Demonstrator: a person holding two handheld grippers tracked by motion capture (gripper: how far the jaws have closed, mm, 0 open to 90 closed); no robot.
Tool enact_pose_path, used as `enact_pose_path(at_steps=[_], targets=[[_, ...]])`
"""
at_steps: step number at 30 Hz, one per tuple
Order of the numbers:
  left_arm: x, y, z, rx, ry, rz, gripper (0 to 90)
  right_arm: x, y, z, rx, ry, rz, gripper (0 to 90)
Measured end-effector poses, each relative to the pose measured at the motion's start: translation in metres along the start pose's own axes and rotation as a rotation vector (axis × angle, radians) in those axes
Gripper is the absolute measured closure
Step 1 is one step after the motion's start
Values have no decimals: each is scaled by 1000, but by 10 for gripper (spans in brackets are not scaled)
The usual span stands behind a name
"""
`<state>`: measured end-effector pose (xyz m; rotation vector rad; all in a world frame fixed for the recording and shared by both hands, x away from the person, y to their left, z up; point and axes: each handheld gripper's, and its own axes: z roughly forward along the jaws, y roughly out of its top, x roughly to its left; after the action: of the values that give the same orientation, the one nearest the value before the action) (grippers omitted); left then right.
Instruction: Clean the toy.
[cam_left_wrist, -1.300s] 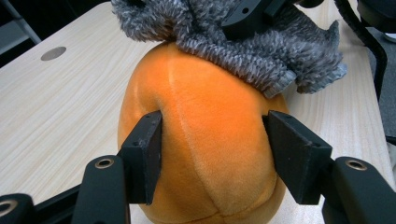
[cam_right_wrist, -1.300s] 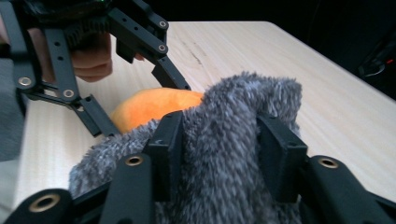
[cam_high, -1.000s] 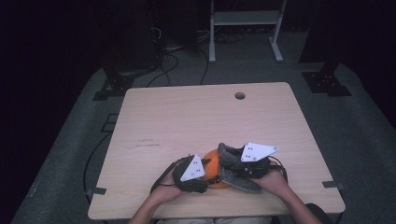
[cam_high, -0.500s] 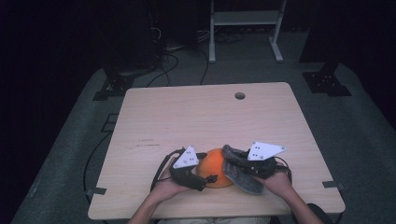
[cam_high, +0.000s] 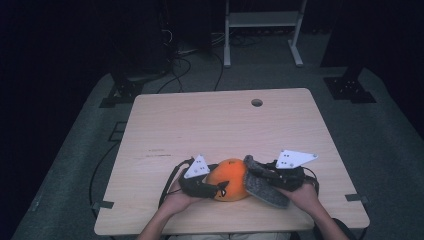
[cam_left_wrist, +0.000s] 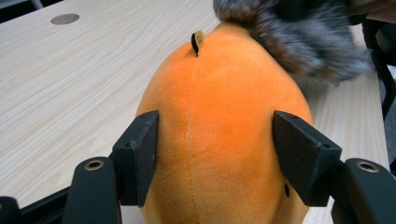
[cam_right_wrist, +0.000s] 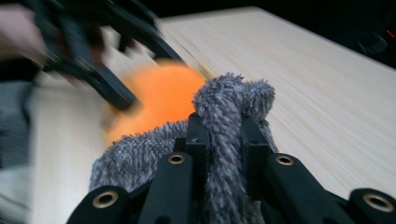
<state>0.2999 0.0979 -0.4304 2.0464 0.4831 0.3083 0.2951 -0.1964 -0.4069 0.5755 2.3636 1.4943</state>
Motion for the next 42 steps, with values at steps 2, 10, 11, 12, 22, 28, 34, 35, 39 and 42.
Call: enact_pose_path(at_steps=[2,10,11,12,22,28,34,35,39,42], targets=[[0,0,0,2,0,1,342,7,5,7,0,19,-34,771],[0,-2,-1,-8,-7,-6,337,-10,-6,2,46,-55,27,772],[-3,-1,0,-10,-7,7,338,-8,-3,1,21,-42,26,771],[-6,0,2,-12,-7,21,338,-6,1,1,-8,-21,20,772],[-2,9,3,-2,-15,-52,180,-4,-1,13,43,5,24,771],[-1,9,11,51,3,-58,275,-4,2,13,42,1,26,772],[-27,16,10,7,97,253,348,1,15,8,-55,20,23,772],[-26,15,9,11,85,248,336,1,15,10,-42,24,9,772],[-10,11,9,-16,22,56,173,-3,8,12,6,11,24,774],[-3,10,11,6,-1,-33,165,-5,3,9,12,16,48,774]])
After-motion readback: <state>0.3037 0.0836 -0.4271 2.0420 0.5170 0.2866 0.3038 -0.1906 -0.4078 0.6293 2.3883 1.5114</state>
